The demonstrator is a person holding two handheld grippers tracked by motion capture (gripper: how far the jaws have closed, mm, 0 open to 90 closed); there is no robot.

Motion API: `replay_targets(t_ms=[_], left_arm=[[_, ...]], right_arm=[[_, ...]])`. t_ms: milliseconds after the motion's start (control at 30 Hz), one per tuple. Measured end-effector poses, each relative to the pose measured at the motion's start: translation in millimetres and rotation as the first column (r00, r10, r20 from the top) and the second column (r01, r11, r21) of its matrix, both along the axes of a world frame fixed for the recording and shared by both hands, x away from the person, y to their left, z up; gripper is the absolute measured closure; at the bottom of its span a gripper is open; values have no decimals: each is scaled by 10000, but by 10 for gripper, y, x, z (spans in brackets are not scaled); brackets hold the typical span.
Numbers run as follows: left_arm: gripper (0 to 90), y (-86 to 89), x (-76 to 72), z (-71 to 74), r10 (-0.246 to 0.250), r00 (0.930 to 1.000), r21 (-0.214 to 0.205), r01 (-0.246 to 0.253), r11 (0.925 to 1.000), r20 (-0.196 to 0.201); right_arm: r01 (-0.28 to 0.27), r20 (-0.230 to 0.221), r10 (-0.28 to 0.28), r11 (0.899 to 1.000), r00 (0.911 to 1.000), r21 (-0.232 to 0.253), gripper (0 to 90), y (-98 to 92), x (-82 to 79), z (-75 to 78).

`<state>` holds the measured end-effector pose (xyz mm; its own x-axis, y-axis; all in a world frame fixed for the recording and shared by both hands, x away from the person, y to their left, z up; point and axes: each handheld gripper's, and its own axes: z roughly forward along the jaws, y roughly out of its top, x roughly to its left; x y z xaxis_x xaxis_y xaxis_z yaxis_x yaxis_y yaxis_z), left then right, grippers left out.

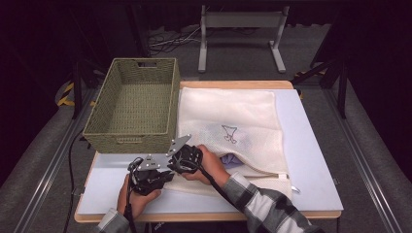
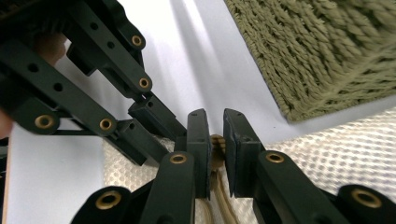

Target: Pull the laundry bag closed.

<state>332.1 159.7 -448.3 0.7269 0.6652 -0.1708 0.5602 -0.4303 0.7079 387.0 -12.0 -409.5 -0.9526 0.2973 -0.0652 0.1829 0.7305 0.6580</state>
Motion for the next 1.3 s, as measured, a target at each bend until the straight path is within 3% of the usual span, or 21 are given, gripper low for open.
replay_targets(t_ms=[333, 533, 1100, 1300], left_arm=[[837, -31, 0, 0, 66, 9999, 162, -68, 9998, 148], [836, -30, -1, 9, -28, 9998, 150, 25, 9999, 205], [819, -31, -9, 48, -195, 9973, -291, 216, 9993, 712], [694, -22, 59, 74, -454, 9967, -514, 489, 9975, 667]], right_arm=[[162, -22, -161, 9990, 9999, 412, 815, -166, -28, 8], [207, -365, -185, 9979, 9992, 620, 811, -287, -25, 2], [-60, -538, 68, 9999, 9985, 133, 812, -414, -27, -89], [-218, -340, 221, 9997, 9992, 91, 815, -417, -38, -92]])
